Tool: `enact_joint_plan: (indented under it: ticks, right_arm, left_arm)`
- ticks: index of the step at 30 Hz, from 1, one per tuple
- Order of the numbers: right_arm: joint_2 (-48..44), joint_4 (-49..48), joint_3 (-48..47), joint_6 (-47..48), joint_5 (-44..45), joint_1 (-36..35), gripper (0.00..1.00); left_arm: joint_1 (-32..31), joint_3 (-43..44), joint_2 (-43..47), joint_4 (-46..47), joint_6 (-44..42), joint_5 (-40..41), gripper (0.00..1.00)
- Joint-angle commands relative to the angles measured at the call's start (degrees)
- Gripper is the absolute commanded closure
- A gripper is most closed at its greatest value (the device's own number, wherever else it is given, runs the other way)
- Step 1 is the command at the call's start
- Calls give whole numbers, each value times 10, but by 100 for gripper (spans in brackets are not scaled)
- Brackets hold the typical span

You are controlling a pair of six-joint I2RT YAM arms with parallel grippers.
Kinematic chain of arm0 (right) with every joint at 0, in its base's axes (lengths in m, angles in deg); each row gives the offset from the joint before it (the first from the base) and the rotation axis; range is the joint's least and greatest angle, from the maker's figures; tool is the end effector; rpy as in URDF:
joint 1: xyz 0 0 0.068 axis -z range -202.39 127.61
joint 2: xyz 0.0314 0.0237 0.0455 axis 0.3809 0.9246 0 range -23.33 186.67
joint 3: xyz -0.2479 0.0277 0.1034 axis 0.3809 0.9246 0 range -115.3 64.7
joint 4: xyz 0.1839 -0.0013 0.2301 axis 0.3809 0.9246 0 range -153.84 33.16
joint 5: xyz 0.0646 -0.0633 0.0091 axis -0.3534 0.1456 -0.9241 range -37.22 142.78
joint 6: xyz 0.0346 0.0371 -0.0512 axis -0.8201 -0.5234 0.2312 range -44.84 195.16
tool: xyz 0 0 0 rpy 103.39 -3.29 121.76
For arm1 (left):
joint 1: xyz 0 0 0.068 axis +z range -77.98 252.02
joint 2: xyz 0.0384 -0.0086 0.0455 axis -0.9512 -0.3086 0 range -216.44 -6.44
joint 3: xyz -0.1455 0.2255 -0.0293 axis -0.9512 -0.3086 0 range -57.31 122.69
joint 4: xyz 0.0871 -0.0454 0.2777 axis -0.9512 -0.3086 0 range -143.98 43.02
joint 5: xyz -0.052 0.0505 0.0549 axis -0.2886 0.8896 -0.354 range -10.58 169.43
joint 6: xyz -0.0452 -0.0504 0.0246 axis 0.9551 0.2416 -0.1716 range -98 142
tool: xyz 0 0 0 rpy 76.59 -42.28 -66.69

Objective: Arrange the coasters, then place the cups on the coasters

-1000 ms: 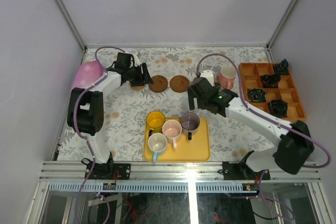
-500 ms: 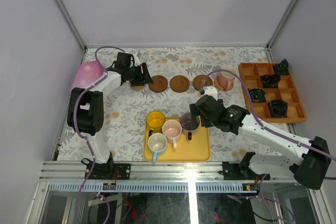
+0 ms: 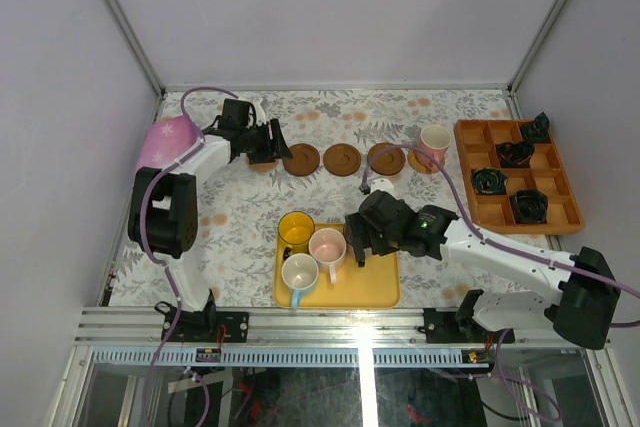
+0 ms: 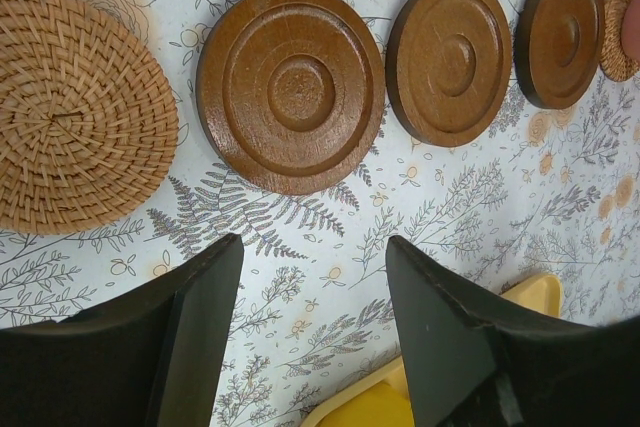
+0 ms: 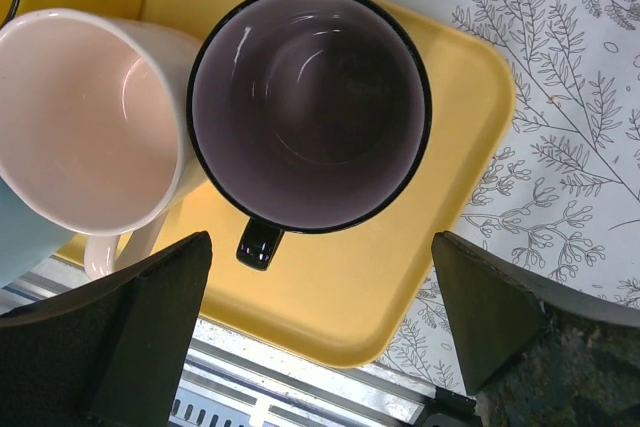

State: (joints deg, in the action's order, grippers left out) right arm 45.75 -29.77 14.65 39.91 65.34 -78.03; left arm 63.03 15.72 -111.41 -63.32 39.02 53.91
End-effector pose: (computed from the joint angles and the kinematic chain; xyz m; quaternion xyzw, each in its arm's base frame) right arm 0.1746 0.2324 0.2170 -0.1329 0.9341 0.1513 0.2947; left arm 0.4324 -0.0944 0.1730 0.0148 0.9146 -0.2792 0.2920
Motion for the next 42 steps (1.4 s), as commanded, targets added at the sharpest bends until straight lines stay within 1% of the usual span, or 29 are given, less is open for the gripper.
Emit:
enact_joint_plan:
  ticks: [1, 9, 15, 21, 26, 28, 30, 36, 38, 42]
  right_arm:
    - [7, -13, -9, 16, -23, -10, 1]
    - [56, 13, -22, 22, -37, -12, 1]
    - [89, 50, -32, 15, 4, -11, 1]
    - [82, 72, -13, -15, 41, -11, 1]
    - [74, 64, -7, -10, 36, -11, 0]
    - [76, 56, -9, -2, 28, -11, 3]
    - [78, 47, -11, 4, 20, -11, 10]
    - [97, 23, -13, 11, -1, -11, 42]
    - [106, 16, -11, 10, -7, -11, 45]
    - [116, -1, -8, 8, -13, -11, 47]
  left_arm:
    - [-3, 16, -13, 0, -9, 1, 41]
    - [-3, 20, -24, 2, -9, -3, 40]
    - [-4, 20, -24, 2, -8, -4, 40]
    - [-3, 22, -27, 3, -7, -6, 40]
    - [-3, 20, -32, 5, -5, -13, 39]
    - [-4, 20, -32, 5, -4, -13, 39]
    - [-3, 18, -29, 5, -4, -12, 39]
    - [-3, 15, -23, 3, -8, -6, 39]
    - [-4, 14, -23, 3, -8, -6, 39]
    - [-3, 13, -24, 2, -9, -4, 39]
